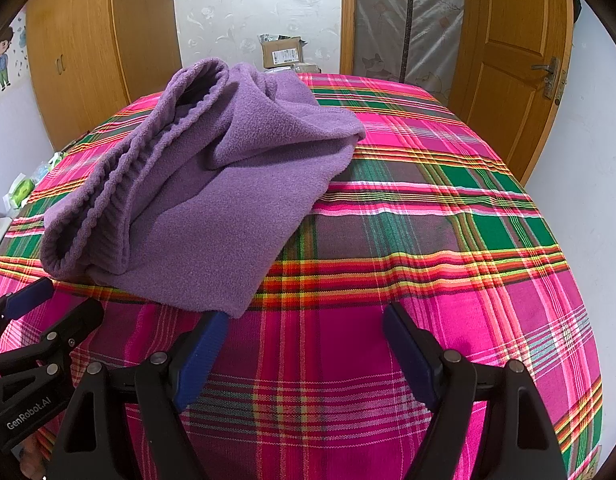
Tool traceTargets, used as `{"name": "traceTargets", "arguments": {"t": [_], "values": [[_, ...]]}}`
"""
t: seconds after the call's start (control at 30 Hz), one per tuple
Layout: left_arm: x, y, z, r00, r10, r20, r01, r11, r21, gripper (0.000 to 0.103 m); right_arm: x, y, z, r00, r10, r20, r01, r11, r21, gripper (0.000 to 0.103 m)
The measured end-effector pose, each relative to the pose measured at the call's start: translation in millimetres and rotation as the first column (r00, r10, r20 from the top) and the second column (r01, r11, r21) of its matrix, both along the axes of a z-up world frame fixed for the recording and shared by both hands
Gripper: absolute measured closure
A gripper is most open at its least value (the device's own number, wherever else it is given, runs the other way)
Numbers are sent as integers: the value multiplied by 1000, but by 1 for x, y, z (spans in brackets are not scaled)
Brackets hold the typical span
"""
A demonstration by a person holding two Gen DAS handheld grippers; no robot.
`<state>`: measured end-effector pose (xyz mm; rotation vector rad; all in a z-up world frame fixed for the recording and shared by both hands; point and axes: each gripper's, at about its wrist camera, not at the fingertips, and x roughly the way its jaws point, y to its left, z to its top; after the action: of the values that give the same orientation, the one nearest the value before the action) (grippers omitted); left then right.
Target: Fold clothes
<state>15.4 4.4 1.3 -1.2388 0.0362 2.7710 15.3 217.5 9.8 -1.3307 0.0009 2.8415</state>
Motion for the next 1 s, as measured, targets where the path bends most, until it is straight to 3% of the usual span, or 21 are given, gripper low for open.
{"name": "traceTargets", "arguments": {"t": [0.2, 0.3, 0.37, 0.43, 0.57, 0.63, 0.77, 0.93, 1.0], "values": [[0, -8, 4, 1000, -25, -2, 25, 999, 39, 26, 0, 0, 0, 1000, 0, 0, 0, 1000, -1, 23], [9, -10, 14, 997, -38, -74, 39, 999, 13, 25, 1, 0, 1, 1000, 5, -2, -5, 1000, -2, 23], [15, -4, 21, 987, -69, -144, 60, 996, -66, 25, 1, 2, 1, 1000, 14, -6, -14, 1000, -11, 24], [19, 4, 25, 975, -122, -188, 98, 986, -131, 25, 4, 3, 2, 999, 32, -20, -32, 999, -30, 37], [18, 23, 23, 954, -203, -219, 140, 953, -269, 25, 7, 6, 4, 994, 98, -44, -102, 991, -89, 54], [17, 28, 24, 948, -233, -215, 167, 944, -284, 25, 10, 6, 5, 990, 128, -58, -134, 984, -114, 63], [17, 33, 28, 929, -302, -214, 237, 929, -283, 25, 16, 4, 10, 976, 192, -100, -204, 970, -131, 67], [19, 46, 34, 885, -389, -257, 284, 887, -365, 25, 19, 3, 15, 962, 236, -135, -256, 954, -159, 67], [15, 50, 34, 882, -398, -252, 288, 878, -381, 25, 20, 5, 15, 960, 244, -139, -266, 948, -177, 67]]}}
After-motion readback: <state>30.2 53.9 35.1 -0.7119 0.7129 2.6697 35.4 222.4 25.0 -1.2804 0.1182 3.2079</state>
